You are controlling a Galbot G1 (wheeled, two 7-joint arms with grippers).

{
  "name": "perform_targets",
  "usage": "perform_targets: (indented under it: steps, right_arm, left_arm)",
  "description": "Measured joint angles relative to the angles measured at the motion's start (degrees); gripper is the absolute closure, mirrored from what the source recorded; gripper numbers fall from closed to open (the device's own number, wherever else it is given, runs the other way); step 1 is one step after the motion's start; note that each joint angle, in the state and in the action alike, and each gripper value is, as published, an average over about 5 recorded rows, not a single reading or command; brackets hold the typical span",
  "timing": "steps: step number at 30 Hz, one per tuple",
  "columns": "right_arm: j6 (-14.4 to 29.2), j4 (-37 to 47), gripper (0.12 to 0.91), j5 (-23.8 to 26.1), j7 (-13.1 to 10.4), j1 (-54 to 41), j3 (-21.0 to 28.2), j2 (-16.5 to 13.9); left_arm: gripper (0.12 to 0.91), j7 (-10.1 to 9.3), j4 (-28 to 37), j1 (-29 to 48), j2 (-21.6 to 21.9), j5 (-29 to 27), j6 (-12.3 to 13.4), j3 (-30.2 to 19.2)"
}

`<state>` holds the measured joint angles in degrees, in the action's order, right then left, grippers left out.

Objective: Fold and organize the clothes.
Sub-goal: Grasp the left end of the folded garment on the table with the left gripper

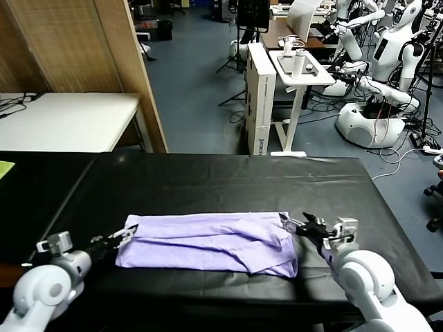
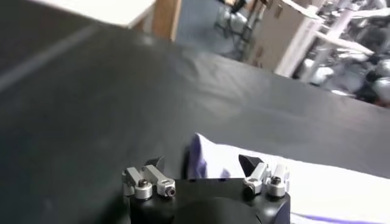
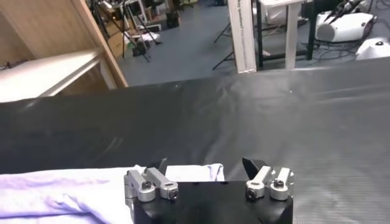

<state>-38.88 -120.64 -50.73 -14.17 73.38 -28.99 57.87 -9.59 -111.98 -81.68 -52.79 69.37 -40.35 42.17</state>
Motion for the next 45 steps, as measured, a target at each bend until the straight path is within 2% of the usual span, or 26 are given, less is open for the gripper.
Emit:
perform_targets:
  steps: [18,22,25,27,36,39,45]
  right_arm:
    - [-0.21,-0.21,0.118,0.33,-0.11,0.38,0.6,0.59]
    - [-0.22,-0.22,0.118,0.38,-0.12,0.4,0.69,0.65]
    - [-0.22,-0.22,0.118,0.44,-0.14,0.45,0.72,0.7]
    - [-0.22,-0.22,0.118,0.49,-0.16,0.48,0.74,0.76]
    - [-0.17,-0.23,0.118,0.98,-0.21,0.91,0.74,1.33]
    - [-0.11,-0.23,0.118,1.1,-0.21,1.14,0.45,1.61]
    - [0.08,-0.12,0.118,1.41,-0.2,1.36,0.01,2.11]
  left_arm:
    - [0.123,1.28,1.18,-0.13,-1.95,1.67,-1.32,-0.1]
    - [0.147,1.28,1.09,0.04,-2.42,1.43,-1.45,-0.43]
    - [0.204,1.21,1.14,0.02,-2.51,1.34,-1.46,-0.5]
    - [0.284,1.08,1.17,-0.04,-2.57,1.31,-1.4,-0.5]
    - [0.816,0.69,0.63,-0.39,-2.94,0.88,-1.33,-0.61]
    - [0.868,0.64,0.14,-0.39,-3.0,-0.38,-0.64,-0.59]
    - [0.858,1.81,-0.53,-0.42,-2.0,-7.3,3.19,0.34]
